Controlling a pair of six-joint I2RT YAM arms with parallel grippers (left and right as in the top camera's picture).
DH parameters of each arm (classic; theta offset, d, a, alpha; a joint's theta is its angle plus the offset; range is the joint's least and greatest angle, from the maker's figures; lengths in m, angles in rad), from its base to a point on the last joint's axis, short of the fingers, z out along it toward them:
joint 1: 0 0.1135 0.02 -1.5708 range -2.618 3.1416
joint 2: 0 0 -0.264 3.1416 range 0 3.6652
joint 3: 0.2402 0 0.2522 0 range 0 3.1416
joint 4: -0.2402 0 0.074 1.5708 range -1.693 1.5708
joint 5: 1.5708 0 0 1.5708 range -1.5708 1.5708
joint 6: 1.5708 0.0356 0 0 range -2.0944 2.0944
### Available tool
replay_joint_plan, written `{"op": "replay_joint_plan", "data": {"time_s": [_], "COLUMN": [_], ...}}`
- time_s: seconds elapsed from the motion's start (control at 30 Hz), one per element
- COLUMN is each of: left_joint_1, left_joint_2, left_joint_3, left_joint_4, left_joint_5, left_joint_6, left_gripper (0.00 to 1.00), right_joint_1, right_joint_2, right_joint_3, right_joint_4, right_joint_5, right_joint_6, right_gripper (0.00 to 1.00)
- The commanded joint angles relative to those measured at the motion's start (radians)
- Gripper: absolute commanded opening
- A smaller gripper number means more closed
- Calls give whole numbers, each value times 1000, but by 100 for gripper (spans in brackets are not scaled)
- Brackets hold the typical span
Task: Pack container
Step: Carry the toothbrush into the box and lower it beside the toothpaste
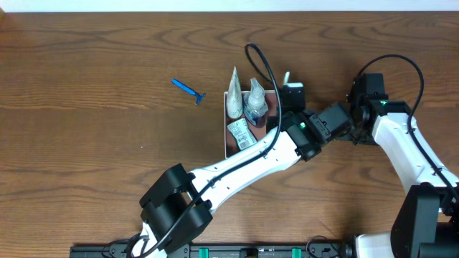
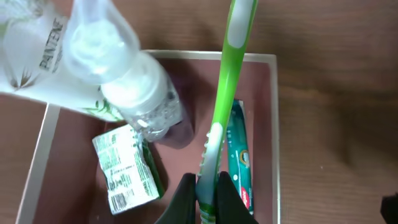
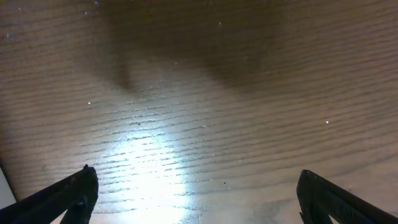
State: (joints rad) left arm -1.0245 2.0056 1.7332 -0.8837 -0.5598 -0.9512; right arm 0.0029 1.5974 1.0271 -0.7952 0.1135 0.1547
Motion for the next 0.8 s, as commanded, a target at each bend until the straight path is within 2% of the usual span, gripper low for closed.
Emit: {"op": "replay_joint_plan", "data": {"time_s": [0.0, 0.17, 0.77], "left_joint_1": [16, 15, 15], "left_joint_2": [17, 17, 102], "left_joint_3": [6, 0, -8], "left_joint_4": [-5, -5, -6], "left_joint_5": [4, 12, 91], "left_joint_6": [-114, -171, -179], "left_gripper": [6, 6, 6], "right_joint_1": [4, 4, 4], "right_joint_2": [-8, -8, -8], "right_joint_3": [1, 1, 1], "right_joint_4": [-1, -1, -1], "right_joint_5": [13, 13, 13], "right_joint_6": [-10, -10, -10], "right_gripper": [99, 99, 99]}}
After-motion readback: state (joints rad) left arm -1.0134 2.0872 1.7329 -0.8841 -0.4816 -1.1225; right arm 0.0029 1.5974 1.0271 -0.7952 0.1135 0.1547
